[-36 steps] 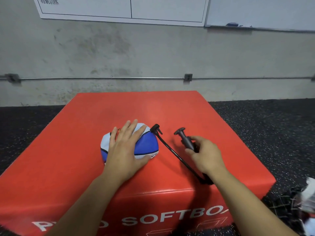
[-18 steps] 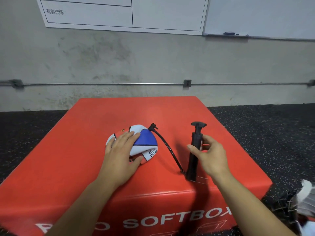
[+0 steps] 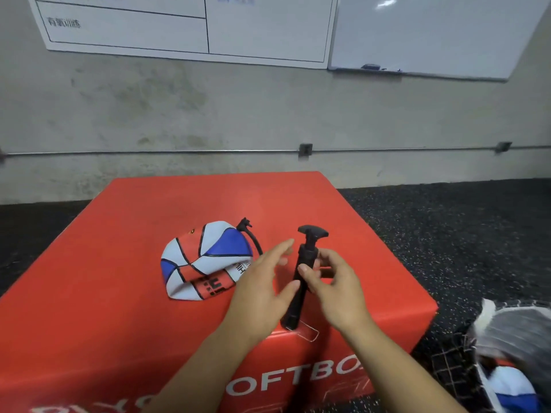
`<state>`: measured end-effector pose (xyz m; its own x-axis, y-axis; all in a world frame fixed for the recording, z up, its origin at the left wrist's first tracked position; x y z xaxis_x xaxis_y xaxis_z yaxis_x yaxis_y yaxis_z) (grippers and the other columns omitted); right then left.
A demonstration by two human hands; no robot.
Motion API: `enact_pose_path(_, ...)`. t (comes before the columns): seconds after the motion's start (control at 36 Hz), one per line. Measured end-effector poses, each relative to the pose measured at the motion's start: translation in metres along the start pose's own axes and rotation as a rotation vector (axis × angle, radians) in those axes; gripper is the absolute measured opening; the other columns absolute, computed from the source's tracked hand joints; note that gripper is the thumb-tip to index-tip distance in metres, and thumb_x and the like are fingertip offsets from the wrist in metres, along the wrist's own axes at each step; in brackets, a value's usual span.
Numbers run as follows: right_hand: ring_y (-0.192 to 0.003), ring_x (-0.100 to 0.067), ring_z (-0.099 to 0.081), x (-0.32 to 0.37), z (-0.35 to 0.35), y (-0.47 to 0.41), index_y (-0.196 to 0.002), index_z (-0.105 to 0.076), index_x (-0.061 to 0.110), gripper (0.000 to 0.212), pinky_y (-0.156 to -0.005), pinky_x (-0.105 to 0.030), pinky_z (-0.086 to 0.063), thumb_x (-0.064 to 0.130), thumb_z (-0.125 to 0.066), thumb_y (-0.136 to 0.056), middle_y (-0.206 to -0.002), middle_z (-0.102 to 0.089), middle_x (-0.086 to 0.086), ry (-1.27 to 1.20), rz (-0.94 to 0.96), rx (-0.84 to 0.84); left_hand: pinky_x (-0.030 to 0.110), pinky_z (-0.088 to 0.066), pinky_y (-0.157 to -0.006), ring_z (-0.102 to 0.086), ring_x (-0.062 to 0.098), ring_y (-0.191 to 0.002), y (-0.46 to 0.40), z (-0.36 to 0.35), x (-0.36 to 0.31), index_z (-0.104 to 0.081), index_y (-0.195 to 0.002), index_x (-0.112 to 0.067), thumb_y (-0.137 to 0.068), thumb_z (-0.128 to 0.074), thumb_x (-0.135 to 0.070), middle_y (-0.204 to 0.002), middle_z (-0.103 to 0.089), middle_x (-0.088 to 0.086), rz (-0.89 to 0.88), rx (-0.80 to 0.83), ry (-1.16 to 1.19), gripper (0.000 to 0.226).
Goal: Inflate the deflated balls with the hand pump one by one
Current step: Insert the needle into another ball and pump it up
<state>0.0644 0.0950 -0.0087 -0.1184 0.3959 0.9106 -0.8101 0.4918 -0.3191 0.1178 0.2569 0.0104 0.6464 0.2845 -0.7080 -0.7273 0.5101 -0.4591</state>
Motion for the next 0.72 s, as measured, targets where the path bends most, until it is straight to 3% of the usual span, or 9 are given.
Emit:
enact_pose_path(0.11,-0.096,-0.016,-0.073,0.003,0.007,0.002,-0.116,-0.071,0.027,0.02,-0.076,-0.039,-0.062,0.015,-0.061,-0.105,-0.105,-0.077,0.01,-0.051,-0.04,0.047,0.03,-0.051,-0.102,-0.061,-0.001,-0.122,-0.009,-0.01,0.0,-0.052,-0.149,-0.035,-0.089,-0.078,-0.014,-0.135,-0.064,-0.021,0.019,-0.025,0.039,0.069)
enact_pose_path(0.22,-0.101,-0.019,-0.073,0.006,0.012,0.007,-0.119,-0.072,0.021,0.023,-0.071,-0.025,-0.06,0.01,-0.056,-0.107,-0.109,-0.077,0.003,-0.077,-0.037,0.064,0.016,-0.048,-0.096,-0.062,-0.006,-0.116,-0.013,-0.02,-0.002,-0.057,-0.141,-0.037,-0.087,-0.081,-0.011,-0.126,-0.069,-0.024,0.058,-0.034,0.125,0.064)
enact_pose_path(0.33,-0.096,-0.018,-0.071,0.002,0.02,0.011,-0.121,-0.072,0.017,0.023,-0.069,-0.028,-0.061,0.007,-0.057,-0.106,-0.106,-0.075,-0.001,-0.118,-0.03,0.046,0.036,-0.054,-0.104,-0.068,0.002,-0.115,-0.015,-0.036,-0.003,-0.059,-0.141,-0.032,-0.086,-0.081,-0.008,-0.124,-0.072,-0.02,0.06,-0.022,0.214,0.063)
enact_pose_path(0.42,-0.102,-0.008,-0.07,0.001,0.033,0.008,-0.122,-0.072,0.02,0.026,-0.086,-0.024,-0.055,0.006,-0.065,-0.102,-0.107,-0.076,0.007,-0.044,0.016,0.009,0.04,-0.055,-0.106,-0.068,0.004,-0.117,-0.018,-0.043,-0.01,-0.058,-0.14,-0.028,-0.085,-0.078,-0.002,-0.125,-0.072,-0.017,0.045,-0.038,0.302,0.064)
enact_pose_path(0.47,-0.104,-0.01,-0.07,0.004,0.043,0.003,-0.125,-0.07,0.025,0.031,-0.096,-0.036,-0.056,0.009,-0.07,-0.099,-0.11,-0.075,0.008,-0.059,0.035,-0.033,0.039,-0.055,-0.105,-0.069,0.003,-0.116,-0.02,-0.048,-0.016,-0.06,-0.136,-0.027,-0.086,-0.077,0.002,-0.122,-0.073,-0.018,0.033,-0.047,0.321,0.061)
enact_pose_path(0.56,-0.101,-0.018,-0.072,0.017,0.06,-0.004,-0.136,-0.062,0.035,0.045,-0.091,-0.053,-0.06,0.017,-0.073,-0.096,-0.12,-0.069,0.011,-0.152,0.095,-0.076,0.039,-0.053,-0.107,-0.068,0.003,-0.117,-0.025,-0.055,-0.019,-0.062,-0.134,-0.03,-0.087,-0.075,0.004,-0.123,-0.073,-0.022,0.017,-0.034,0.34,0.06)
enact_pose_path(0.61,-0.106,-0.016,-0.071,0.028,0.072,-0.006,-0.143,-0.058,0.036,0.054,-0.087,-0.042,-0.061,0.012,-0.073,-0.098,-0.131,-0.065,0.017,-0.109,0.176,-0.058,0.038,-0.052,-0.108,-0.067,0.003,-0.119,-0.027,-0.061,-0.021,-0.062,-0.137,-0.03,-0.088,-0.073,0.005,-0.125,-0.072,-0.023,0.005,-0.007,0.337,0.061)
enact_pose_path(0.67,-0.12,-0.009,-0.065,0.037,0.083,-0.006,-0.145,-0.057,0.037,0.054,-0.084,-0.022,-0.056,0.013,-0.072,-0.099,-0.143,-0.058,0.018,0.047,0.264,-0.015,0.033,-0.051,-0.109,-0.067,0.002,-0.119,-0.03,-0.066,-0.024,-0.061,-0.138,-0.034,-0.089,-0.071,0.006,-0.125,-0.071,-0.024,-0.013,0.018,0.334,0.064)
enact_pose_path(0.72,-0.135,0.0,-0.054,0.039,0.091,-0.006,-0.143,-0.061,0.035,0.048,-0.087,-0.015,-0.053,0.014,-0.068,-0.101,-0.15,-0.054,0.016,0.174,0.312,0.037,0.025,-0.049,-0.107,-0.067,0.0,-0.118,-0.032,-0.072,-0.025,-0.058,-0.139,-0.04,-0.091,-0.07,0.006,-0.125,-0.07,-0.027,-0.023,0.046,0.331,0.067)
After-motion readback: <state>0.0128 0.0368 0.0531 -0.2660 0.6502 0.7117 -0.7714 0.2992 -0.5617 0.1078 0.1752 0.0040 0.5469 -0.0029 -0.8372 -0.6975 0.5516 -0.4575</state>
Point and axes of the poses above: each hand's wrist, its own y-axis away from the middle knuckle, its own z-axis out of the back of the hand, x = y × z, the point moved 4 cm from there along -y, towards the middle knuckle
